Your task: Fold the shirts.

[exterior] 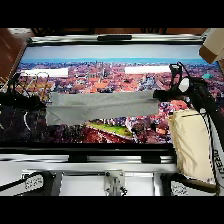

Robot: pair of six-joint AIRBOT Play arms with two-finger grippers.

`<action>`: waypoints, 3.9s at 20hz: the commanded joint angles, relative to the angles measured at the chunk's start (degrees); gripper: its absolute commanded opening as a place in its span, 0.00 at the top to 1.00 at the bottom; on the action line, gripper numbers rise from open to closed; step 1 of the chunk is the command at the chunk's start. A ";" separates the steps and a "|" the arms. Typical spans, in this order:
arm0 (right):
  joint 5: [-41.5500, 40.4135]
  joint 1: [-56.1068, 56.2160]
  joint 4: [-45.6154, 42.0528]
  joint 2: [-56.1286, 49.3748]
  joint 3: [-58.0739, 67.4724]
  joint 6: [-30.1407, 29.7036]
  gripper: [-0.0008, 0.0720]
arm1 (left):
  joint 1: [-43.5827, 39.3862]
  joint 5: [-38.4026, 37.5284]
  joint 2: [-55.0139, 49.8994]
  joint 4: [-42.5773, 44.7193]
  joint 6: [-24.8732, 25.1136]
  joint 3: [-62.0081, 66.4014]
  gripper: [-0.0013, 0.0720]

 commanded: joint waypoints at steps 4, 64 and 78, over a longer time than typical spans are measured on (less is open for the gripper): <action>-5.68 0.00 -0.07 -10.14 6.99 4.07 0.89 | -0.46 4.63 -13.75 -7.34 -1.90 11.13 0.93; -5.42 20.63 31.21 4.92 10.10 0.92 0.90 | -11.69 10.29 2.71 -16.20 -5.77 14.47 0.93; -28.55 37.88 58.16 -16.26 10.10 -3.19 0.24 | -3.50 2.82 10.03 -16.20 -5.27 12.04 0.93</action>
